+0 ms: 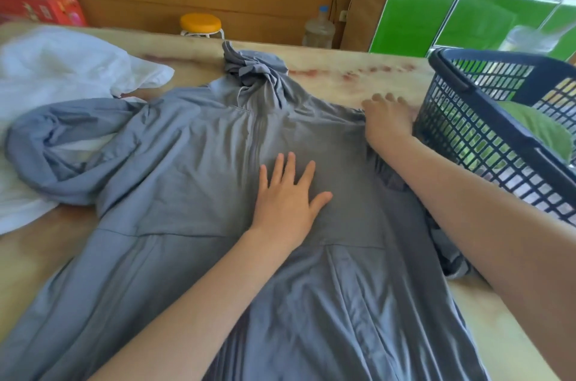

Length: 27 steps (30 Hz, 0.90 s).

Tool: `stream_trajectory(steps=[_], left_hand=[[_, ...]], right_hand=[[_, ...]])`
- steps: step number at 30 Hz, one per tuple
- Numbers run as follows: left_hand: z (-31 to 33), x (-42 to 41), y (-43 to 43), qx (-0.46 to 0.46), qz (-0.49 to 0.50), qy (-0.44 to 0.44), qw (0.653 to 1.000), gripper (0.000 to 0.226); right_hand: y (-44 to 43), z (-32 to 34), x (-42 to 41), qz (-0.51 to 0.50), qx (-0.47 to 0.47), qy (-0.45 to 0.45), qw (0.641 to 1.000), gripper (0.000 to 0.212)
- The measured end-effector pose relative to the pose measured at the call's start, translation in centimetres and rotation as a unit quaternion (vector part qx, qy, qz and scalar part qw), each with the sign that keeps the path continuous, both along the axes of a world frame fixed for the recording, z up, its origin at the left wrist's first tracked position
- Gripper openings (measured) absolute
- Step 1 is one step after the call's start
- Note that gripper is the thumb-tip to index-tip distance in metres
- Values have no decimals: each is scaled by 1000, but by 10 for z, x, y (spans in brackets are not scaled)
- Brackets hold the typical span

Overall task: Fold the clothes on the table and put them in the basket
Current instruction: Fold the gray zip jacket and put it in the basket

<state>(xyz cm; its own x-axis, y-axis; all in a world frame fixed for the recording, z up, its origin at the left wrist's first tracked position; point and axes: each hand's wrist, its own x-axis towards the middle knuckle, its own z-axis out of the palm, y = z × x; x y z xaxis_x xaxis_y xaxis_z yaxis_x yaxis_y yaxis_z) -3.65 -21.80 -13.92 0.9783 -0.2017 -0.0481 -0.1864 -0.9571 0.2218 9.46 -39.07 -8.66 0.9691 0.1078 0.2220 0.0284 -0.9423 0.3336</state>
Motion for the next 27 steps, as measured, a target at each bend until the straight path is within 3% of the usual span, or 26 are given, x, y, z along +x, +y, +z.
stream_trajectory(steps=[2, 4, 6, 8, 10, 12, 16, 20, 24, 27], left_hand=[[3, -7, 16, 16, 23, -36, 999, 64], [3, -21, 30, 12, 41, -47, 998, 65], [-1, -34, 41, 18, 44, -21, 999, 66], [-5, -39, 49, 34, 31, 11, 999, 66], [0, -36, 56, 0, 15, 45, 999, 64], [14, -37, 66, -90, 19, 60, 994, 58], [26, -73, 114, -193, 80, -57, 976, 41], [16, -136, 184, -298, 173, -176, 922, 29], [10, -188, 223, -361, 275, -93, 886, 34], [8, -192, 227, -418, 284, -36, 862, 39]], right_hand=[[18, 0, -11, 73, 91, 23, 993, 35], [38, -8, -29, 100, 160, 130, 973, 44], [47, -21, -43, 81, 149, 235, 957, 64], [47, -25, -40, 52, 152, 268, 950, 70], [53, -20, -36, 26, 148, 285, 947, 68], [72, -13, -46, 23, 182, 275, 944, 62], [128, -9, -114, 153, 202, 279, 926, 55], [169, -9, -178, 208, 227, 302, 902, 58], [205, -1, -205, 241, 278, 318, 874, 45], [231, 15, -201, 229, 320, 278, 876, 33]])
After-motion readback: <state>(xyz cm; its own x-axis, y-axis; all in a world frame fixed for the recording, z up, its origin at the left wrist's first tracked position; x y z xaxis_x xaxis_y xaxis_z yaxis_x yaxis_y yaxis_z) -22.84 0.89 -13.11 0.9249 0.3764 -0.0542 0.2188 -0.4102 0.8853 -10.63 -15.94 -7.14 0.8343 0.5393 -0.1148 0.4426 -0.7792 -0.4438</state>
